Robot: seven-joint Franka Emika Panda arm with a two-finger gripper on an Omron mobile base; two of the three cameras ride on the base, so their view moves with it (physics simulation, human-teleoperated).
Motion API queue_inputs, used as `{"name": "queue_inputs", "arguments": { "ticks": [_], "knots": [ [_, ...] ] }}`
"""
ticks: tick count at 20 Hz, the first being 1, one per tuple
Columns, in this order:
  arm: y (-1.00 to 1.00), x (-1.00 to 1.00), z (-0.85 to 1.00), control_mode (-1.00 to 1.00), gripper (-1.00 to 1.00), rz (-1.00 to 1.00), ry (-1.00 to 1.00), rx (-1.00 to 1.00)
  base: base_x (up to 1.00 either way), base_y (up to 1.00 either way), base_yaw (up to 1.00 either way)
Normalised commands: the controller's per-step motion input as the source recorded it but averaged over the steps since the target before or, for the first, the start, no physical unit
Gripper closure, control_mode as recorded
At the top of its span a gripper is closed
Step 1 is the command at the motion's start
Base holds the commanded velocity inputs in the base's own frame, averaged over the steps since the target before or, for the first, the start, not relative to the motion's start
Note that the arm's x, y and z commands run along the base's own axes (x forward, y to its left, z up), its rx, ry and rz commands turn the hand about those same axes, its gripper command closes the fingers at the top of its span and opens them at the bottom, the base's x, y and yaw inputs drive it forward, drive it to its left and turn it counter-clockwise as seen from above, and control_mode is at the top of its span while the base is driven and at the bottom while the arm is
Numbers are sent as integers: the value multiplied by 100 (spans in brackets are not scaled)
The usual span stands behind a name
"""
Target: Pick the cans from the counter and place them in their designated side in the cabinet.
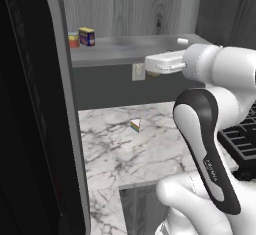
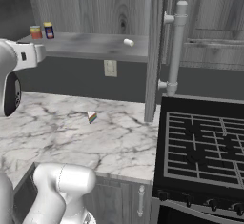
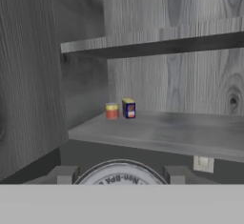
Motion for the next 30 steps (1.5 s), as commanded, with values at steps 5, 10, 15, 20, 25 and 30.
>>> {"name": "queue_inputs", "arguments": {
  "ticks": [5,10,15,20,25,30],
  "knots": [
    [0,13,3,-100,100,0,0,0,0,0,0],
    [0,17,0,-100,100,0,-2,0,0,0,0],
    [0,22,0,-100,100,0,-1,0,0,0,0],
    [0,28,0,-100,100,0,0,-1,0,0,0],
    [0,29,1,-100,100,0,1,-1,0,0,0],
    [2,30,0,-100,100,0,0,0,0,0,0]
  ]
}}
